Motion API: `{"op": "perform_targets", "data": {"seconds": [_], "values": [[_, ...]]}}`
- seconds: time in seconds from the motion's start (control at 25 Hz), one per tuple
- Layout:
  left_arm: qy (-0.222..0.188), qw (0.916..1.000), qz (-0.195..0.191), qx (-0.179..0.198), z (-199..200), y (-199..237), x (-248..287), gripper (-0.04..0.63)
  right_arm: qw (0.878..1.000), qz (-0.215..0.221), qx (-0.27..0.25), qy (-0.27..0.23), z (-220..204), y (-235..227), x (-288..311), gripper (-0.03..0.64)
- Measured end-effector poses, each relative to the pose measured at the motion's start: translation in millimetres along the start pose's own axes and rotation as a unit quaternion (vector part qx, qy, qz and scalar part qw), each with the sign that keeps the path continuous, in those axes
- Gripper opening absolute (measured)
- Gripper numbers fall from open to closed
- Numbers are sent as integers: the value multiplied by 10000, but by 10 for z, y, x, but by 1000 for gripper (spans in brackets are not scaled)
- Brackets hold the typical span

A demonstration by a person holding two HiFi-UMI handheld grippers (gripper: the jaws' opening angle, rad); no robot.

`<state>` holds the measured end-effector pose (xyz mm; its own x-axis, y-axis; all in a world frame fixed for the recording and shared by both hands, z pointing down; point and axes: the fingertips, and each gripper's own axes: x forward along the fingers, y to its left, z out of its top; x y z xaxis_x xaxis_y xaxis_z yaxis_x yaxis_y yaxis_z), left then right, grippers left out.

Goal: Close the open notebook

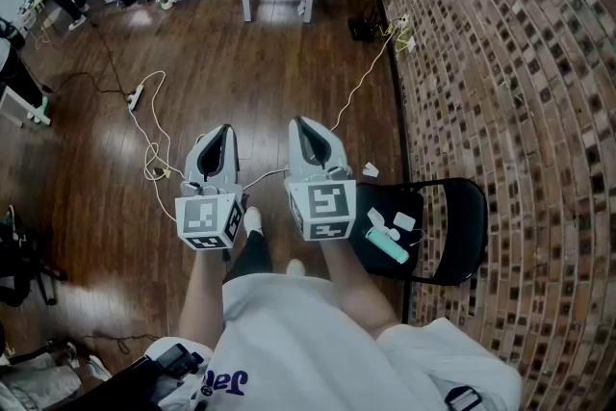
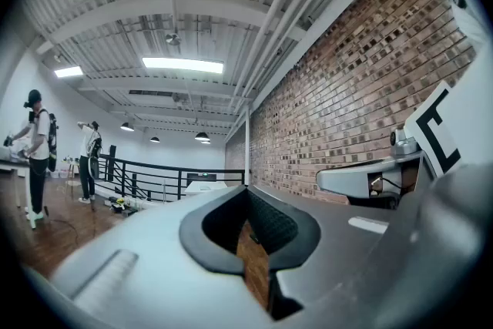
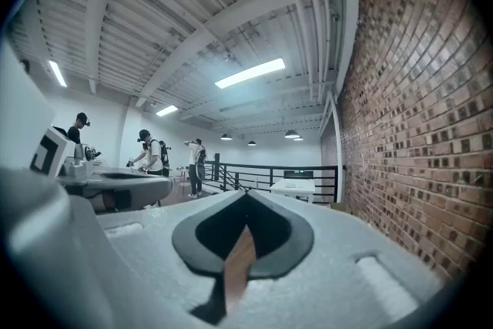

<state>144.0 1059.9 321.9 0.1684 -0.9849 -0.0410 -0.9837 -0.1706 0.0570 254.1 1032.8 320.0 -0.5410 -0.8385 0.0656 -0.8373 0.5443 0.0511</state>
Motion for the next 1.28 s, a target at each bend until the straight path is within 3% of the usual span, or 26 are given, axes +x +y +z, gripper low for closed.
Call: {"op": "perform_targets", "data": {"seconds": [0.32, 0.6, 0.92, 1.28], "values": [[-175, 9997, -46, 151, 218, 947, 847, 17, 9999, 36, 83, -129, 258, 143, 1250, -9], [-237, 9996, -89, -85, 340, 1752, 1462, 17, 9996, 199, 139, -132, 389, 441, 2249, -9], [60, 9990, -196, -409, 29, 2065, 2096, 17, 9992, 190, 250, 250, 168, 293, 2952, -11], [-18, 9993, 63, -361, 17, 2504, 3373, 17, 9985, 477, 282, -33, 300, -284, 4171, -11]]}}
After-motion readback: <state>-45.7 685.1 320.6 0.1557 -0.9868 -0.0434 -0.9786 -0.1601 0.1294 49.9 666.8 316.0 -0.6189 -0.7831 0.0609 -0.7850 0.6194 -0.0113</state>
